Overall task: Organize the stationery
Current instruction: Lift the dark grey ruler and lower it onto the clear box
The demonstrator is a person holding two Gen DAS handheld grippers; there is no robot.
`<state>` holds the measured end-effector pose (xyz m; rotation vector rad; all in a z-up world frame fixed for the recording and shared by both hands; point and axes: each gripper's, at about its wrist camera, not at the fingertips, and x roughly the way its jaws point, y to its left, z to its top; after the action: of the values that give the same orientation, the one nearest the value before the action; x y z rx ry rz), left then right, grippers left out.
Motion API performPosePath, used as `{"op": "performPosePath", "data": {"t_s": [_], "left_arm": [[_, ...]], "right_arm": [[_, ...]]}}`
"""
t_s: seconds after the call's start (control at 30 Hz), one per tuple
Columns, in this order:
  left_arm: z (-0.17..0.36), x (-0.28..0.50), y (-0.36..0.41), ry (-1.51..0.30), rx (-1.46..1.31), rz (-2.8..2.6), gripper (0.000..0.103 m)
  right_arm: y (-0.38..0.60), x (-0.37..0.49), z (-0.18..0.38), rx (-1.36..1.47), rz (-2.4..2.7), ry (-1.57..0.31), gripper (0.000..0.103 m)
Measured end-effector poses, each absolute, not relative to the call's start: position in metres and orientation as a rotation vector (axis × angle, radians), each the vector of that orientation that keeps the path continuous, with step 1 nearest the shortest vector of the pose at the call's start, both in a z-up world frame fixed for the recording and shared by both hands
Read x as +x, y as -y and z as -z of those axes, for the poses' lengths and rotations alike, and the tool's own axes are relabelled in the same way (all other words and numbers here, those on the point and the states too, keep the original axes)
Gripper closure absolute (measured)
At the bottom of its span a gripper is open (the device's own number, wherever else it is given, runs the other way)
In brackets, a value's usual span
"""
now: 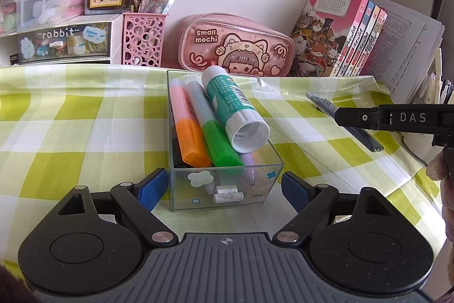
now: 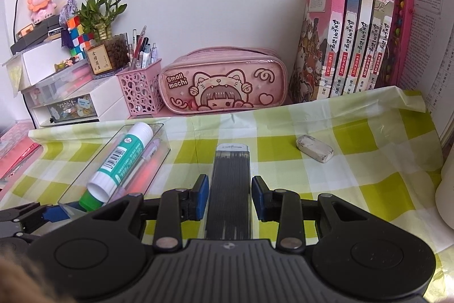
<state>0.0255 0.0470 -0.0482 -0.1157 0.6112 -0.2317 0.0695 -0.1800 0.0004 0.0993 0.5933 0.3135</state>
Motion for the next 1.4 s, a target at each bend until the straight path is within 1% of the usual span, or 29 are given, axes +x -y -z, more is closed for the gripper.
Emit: {"op": "performPosePath", "data": {"t_s": [0.47,0.73,1.0,1.23,1.33,1.4], "left_arm": [[0.048,0.025,-0.047,-0.611,-0.116,0.232,0.019],[0.049,0.026,-0.048,-0.612,-0.113,0.232,0.019],[0.049,0.026,-0.05,-0.611,-0.117,0.235,0.019],[0.049,0.026,-0.05,-0.609,-0.122,0.238,0.019],[0.049,0.026,-0.05,-0.609,-0.122,0.238,0.019],[0.049,0.026,-0.05,-0.609,-0.122,0.238,0.019]], "right_arm": [[0.151,0.071,-0.027,0.13,-0.423,-0.554,0.04],[0.121,0.074,-0.039,-0.002,-0.503,-0.543,0.04],[0.081,0.091,-0.046,-0.124,-0.568,-0.576,0.04],[0.059,0.105,-0.042,-0.175,-0.535,-0.631,0.04],[0.057,0.104,-0.043,-0.164,-0.547,-0.632,0.04],[0.062,0.102,-0.047,-0.1,-0.607,-0.63,0.04]]}}
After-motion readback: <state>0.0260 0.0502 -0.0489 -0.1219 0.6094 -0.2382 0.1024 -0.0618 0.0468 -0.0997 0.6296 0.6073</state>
